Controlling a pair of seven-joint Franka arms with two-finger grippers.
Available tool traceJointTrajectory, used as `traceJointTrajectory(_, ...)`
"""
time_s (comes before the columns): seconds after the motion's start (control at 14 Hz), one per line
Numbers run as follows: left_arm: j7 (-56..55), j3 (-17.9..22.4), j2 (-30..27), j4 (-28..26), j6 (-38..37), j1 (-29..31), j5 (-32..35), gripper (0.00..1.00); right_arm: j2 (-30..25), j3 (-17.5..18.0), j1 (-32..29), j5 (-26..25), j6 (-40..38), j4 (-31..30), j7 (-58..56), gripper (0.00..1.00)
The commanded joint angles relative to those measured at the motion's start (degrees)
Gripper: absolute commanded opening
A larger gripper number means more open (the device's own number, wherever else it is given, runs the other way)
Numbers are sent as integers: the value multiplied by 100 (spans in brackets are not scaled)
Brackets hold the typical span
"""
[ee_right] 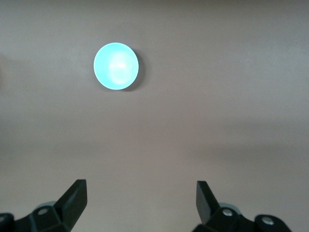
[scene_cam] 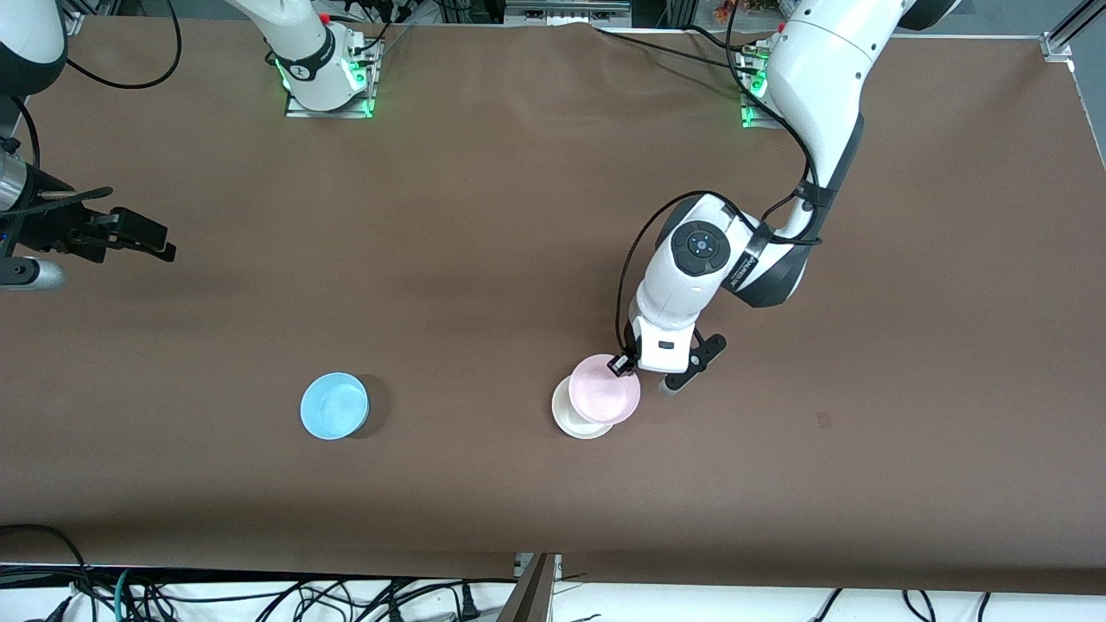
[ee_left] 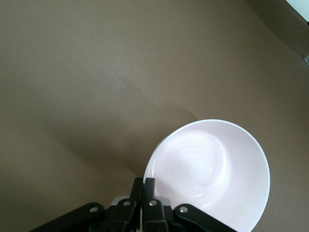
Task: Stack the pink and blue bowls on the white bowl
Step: 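Lower the pink bowl into the white bowl and open the left gripper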
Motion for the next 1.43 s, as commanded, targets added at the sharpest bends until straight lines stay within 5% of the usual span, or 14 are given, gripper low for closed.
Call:
traceJointTrajectory(0.0,-211,79,174,279,26,-132,176,0,-4,8,-35,22,90,13,-32,100)
traceJointTrajectory(1.36,-843,492,526,552,369,-677,158,0,14,-1,-70,22,107,13,-32,100)
